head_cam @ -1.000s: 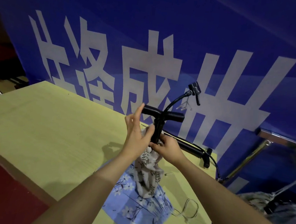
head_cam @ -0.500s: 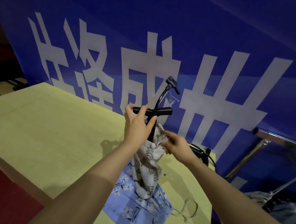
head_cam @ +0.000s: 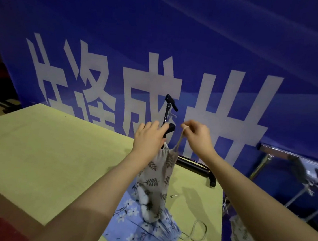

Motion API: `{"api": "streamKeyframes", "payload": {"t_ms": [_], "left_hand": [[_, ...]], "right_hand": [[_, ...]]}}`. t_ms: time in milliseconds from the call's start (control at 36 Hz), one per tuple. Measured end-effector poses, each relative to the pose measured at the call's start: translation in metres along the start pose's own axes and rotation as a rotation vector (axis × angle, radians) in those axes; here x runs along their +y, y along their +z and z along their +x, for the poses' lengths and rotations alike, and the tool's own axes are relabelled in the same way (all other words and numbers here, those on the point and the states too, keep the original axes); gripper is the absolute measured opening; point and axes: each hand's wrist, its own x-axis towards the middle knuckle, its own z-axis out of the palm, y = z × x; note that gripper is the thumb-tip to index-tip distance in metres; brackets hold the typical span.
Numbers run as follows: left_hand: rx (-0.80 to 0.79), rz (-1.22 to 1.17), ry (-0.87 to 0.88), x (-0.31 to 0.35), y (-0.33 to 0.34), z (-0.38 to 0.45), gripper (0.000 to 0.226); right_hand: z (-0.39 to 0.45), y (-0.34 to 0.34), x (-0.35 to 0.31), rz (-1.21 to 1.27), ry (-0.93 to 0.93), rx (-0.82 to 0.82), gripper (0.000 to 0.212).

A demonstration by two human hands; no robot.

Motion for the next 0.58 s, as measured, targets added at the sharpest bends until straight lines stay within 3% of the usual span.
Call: {"api": "streamKeyframes", "payload": {"t_ms": [111,222,444,583], "left_hand": [[-0.034,0.014,0.010,0.003,-0.002,0.000,0.045],[-0.064,0.012,0.078,0.004,-0.005,0.002,0.057],[-0.168,0.011,0.114,0.008,-0.006,-0.001,0.054],[-0.221,-0.097,0.046,0.014,-0.012,0.001,0.041]], "right_hand": [[-0.006,0.001,-0.011,0.254,0.027,-0.027,0.018],[-0.005,-0.001,-0.023,0.345,0.001,0.012,0.023],[0.014,-0.017,-0.059,0.404,-0.109,0.127,0.026],[0.024,-0.024,-0.082,0.472,-0.148,0.228,0.022]]}}
